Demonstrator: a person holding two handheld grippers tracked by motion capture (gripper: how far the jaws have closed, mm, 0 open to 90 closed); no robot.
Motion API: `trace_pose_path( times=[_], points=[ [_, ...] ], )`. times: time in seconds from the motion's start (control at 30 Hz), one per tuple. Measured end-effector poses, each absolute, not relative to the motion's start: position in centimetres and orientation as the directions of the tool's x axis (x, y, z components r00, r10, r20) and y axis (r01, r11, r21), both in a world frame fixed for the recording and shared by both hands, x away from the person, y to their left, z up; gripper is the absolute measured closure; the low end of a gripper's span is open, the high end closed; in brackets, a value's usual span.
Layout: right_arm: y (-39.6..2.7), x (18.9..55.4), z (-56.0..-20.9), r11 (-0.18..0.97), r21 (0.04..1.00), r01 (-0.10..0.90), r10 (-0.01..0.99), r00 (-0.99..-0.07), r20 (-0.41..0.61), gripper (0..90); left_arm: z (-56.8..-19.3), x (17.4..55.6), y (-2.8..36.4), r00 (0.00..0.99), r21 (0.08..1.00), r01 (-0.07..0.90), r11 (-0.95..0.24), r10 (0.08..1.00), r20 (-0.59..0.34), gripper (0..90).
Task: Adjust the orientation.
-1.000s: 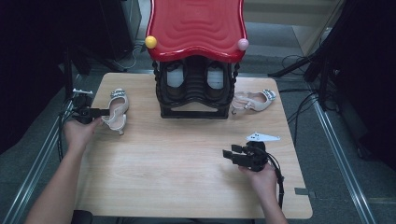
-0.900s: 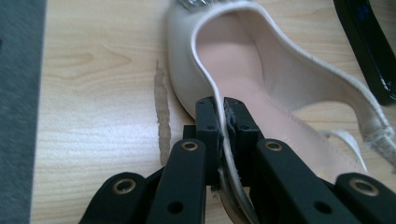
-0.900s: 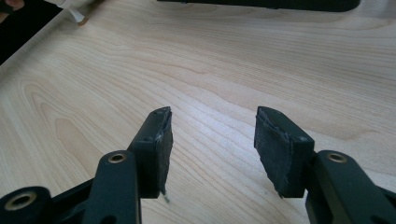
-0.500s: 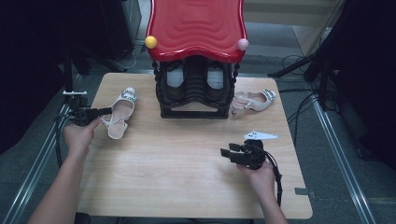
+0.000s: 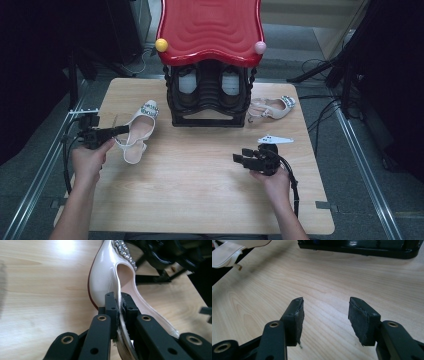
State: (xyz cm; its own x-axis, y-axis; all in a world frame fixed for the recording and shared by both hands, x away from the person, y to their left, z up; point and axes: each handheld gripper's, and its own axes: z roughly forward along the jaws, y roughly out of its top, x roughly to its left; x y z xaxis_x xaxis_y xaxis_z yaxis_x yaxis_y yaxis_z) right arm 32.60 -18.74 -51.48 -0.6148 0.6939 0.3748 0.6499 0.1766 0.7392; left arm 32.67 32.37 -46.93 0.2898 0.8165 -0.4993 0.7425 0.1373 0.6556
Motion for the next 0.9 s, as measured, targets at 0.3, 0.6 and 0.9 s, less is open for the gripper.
trace_pose_path(
  times=[0.3,0.6,0.9],
  points=[
    [-18.2,33.7,-51.3,0.200,0.735,0.647,0.707,-0.615,0.349,47.6,-47.4,30.0,28.8,0.362,0.637,0.767,0.074,0.770,-0.525,86.4],
    [-18.2,34.0,-51.3,0.185,0.747,0.638,0.710,-0.612,0.347,47.8,-47.2,29.0,26.7,0.430,0.644,0.765,0.013,0.734,-0.526,86.4],
    [-18.0,33.4,-51.3,0.233,0.735,0.637,0.716,-0.624,0.313,47.9,-47.9,29.7,23.0,0.507,0.636,0.767,-0.081,0.684,-0.524,86.3]
  ],
)
